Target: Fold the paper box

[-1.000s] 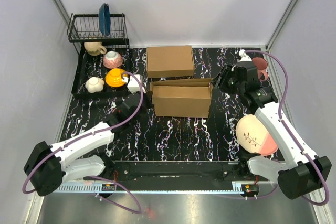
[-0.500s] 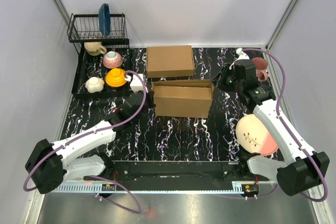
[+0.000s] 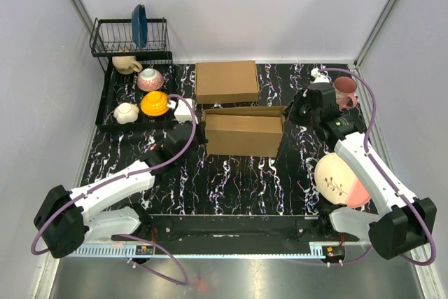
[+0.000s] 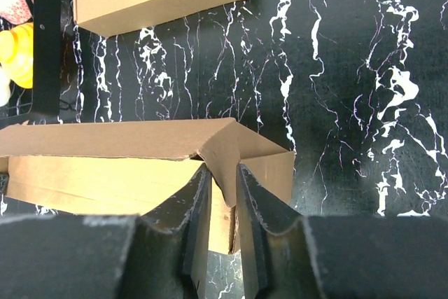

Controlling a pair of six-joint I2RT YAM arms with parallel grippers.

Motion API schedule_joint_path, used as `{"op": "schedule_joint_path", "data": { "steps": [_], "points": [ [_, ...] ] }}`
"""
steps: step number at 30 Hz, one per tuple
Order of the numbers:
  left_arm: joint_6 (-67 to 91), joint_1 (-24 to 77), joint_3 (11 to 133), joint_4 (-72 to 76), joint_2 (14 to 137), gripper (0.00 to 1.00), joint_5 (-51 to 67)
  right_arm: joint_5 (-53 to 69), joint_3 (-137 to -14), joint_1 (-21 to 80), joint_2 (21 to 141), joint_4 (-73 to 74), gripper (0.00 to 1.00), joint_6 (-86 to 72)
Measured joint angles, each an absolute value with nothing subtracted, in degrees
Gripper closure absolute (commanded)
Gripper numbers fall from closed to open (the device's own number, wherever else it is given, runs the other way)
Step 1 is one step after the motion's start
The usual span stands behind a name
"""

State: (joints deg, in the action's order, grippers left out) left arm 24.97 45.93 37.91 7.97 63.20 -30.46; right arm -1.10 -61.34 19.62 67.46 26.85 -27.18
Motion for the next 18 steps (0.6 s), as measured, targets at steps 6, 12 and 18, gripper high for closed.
{"op": "schedule_joint_path", "data": {
  "steps": [6,12,18],
  "points": [
    [24.8,46.0,37.9,8.0,63.2,1.0,-30.5,-1.0,-59.9,19.9,67.5,26.3,0.83,-27.2],
    [24.6,46.1,38.4,7.4,63.5,1.0,-30.5,-0.9,-59.9,19.9,67.5,26.0,0.9,-27.2],
    [24.4,46.2,38.5,7.2,63.5,1.0,-30.7,-0.8,-59.6,20.1,67.4,25.3,1.0,-27.0]
  ]
}}
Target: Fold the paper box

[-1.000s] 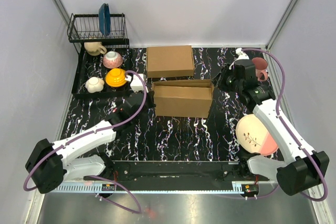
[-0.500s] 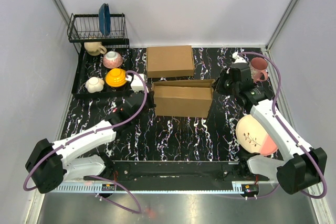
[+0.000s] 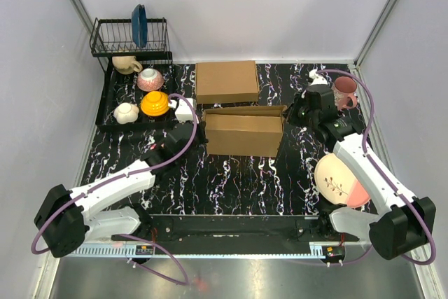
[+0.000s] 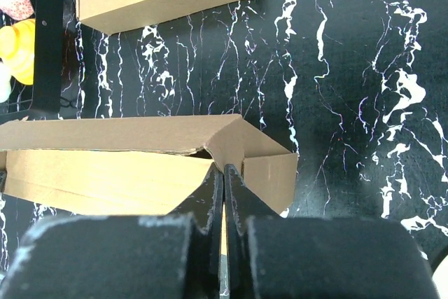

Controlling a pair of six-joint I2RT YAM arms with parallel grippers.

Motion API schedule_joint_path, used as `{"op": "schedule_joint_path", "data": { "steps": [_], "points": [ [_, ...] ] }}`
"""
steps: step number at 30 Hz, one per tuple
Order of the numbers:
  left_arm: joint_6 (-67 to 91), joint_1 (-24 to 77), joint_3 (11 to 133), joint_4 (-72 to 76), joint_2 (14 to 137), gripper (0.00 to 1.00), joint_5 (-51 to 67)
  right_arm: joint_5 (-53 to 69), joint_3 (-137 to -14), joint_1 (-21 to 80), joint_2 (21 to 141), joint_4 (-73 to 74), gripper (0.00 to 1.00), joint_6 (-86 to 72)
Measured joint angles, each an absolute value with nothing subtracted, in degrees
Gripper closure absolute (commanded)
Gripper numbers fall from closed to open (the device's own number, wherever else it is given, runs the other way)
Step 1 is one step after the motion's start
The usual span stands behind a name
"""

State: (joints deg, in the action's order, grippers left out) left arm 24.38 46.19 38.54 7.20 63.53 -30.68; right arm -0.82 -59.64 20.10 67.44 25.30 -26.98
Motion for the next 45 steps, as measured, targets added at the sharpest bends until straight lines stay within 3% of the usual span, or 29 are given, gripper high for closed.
{"op": "schedule_joint_path", "data": {
  "steps": [15,45],
  "points": [
    [24.7,46.4,38.5,7.1,63.5,1.0,-31.1,-2.2,-51.8,21.6,61.9,18.0,1.0,-28.3],
    [28.1,46.5,38.2,7.1,63.3,1.0,-31.8,-17.2,-48.1,28.8,60.6,16.7,1.0,-40.4]
  ]
}}
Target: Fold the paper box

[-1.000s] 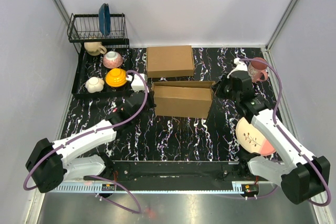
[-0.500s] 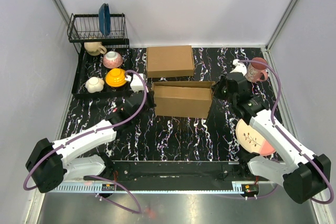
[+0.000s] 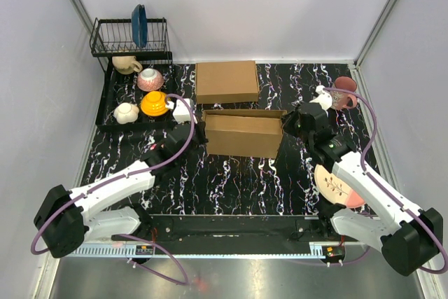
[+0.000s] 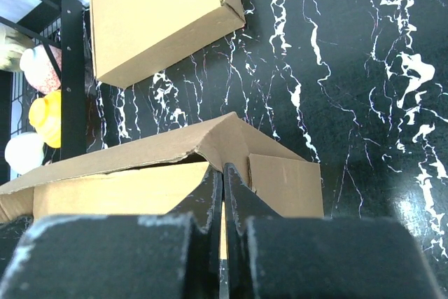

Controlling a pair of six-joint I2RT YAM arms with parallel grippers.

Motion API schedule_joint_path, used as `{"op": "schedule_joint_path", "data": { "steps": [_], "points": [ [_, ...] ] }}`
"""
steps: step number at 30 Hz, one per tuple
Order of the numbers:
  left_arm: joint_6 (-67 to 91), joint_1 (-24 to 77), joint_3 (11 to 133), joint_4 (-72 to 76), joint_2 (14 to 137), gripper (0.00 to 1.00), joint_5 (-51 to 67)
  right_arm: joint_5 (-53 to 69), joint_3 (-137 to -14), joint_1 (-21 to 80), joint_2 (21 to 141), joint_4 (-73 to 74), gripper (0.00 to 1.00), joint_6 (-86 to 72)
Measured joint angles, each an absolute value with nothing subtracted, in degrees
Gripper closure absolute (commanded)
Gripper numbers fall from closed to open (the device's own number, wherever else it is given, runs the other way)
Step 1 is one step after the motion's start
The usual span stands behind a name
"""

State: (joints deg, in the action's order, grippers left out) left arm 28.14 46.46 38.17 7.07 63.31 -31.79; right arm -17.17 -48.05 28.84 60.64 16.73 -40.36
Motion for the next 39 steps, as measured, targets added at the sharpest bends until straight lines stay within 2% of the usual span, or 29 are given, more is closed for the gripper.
{"op": "schedule_joint_path", "data": {
  "steps": [7,8,15,25,30,35,39],
  "points": [
    [28.1,46.5,38.2,6.7,63.0,0.87,-32.0,-17.7,-48.6,28.9,61.1,17.8,1.0,-42.5],
    [28.0,46.5,38.2,6.5,62.8,0.81,-32.1,-17.8,-48.8,28.9,61.3,17.9,1.0,-42.6],
    [26.7,46.5,38.2,3.4,61.1,0.56,-32.9,-18.0,-49.1,29.1,61.6,18.1,1.0,-42.7],
    [25.3,46.5,39.8,-3.6,57.5,0.37,-33.1,-17.9,-49.1,29.1,61.3,18.3,1.0,-42.8],
    [24.2,46.3,41.6,-4.4,55.9,0.38,-33.1,-17.9,-49.2,29.1,61.0,19.0,1.0,-42.8],
    [22.6,44.8,42.6,-3.2,56.0,0.51,-31.7,-17.9,-49.3,29.1,61.0,19.3,1.0,-42.7],
    [22.3,42.0,43.1,-2.8,57.5,0.57,-27.9,-17.8,-49.3,29.1,61.0,19.3,1.0,-42.7]
  ]
}}
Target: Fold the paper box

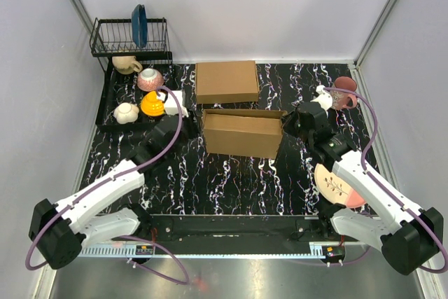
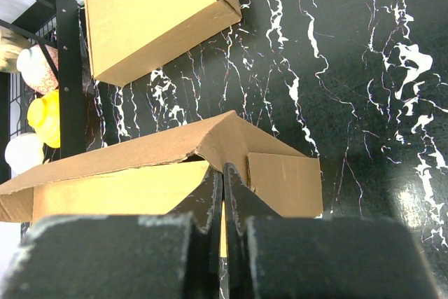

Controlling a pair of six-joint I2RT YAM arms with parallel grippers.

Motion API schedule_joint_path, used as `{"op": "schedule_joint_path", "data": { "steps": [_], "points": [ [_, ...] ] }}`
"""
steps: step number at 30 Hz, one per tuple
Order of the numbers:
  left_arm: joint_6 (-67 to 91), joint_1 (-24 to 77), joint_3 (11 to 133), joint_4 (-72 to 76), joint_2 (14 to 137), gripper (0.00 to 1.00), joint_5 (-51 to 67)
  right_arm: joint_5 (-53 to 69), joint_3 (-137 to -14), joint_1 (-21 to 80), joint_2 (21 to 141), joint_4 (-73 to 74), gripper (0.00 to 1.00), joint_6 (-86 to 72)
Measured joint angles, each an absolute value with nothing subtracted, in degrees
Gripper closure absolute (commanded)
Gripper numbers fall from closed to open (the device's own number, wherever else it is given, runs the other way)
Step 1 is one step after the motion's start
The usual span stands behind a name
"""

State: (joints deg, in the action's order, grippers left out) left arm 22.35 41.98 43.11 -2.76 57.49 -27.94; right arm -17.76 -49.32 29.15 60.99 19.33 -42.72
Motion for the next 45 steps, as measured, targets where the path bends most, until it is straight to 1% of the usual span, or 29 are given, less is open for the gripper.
{"op": "schedule_joint_path", "data": {
  "steps": [2,5,9,13,27,35,39,40,45],
  "points": [
    [22.4,40.7,43.2,-2.7,58.5,0.57,-26.1,-17.7,-49.3,29.1,61.0,19.3,1.0,-42.7],
    [22.5,39.1,43.2,-2.3,59.7,0.54,-23.4,-17.6,-49.3,29.1,61.0,19.4,1.0,-42.7],
    [22.4,38.0,43.4,-1.6,60.2,0.44,-20.5,-17.5,-49.3,29.1,60.9,19.3,1.0,-42.5],
    [22.4,37.4,44.1,-1.6,60.2,0.42,-19.9,-17.6,-49.3,29.1,60.9,19.4,1.0,-42.3],
    [22.4,37.1,44.1,-1.6,59.9,0.42,-19.3,-17.5,-49.3,29.1,60.8,19.4,1.0,-42.3],
    [22.4,37.2,44.8,0.2,56.8,0.41,-18.0,-17.1,-49.3,29.1,60.7,19.6,1.0,-42.3],
    [22.4,37.2,44.9,0.6,56.8,0.44,-17.3,-17.1,-49.3,29.1,60.7,19.6,1.0,-42.3],
    [22.3,37.2,44.9,0.6,57.0,0.46,-17.1,-17.1,-49.3,29.1,60.7,19.6,1.0,-42.3],
    [22.0,37.1,45.0,0.8,59.3,0.53,-15.9,-17.1,-49.3,29.1,60.6,19.7,1.0,-42.3]
  ]
}}
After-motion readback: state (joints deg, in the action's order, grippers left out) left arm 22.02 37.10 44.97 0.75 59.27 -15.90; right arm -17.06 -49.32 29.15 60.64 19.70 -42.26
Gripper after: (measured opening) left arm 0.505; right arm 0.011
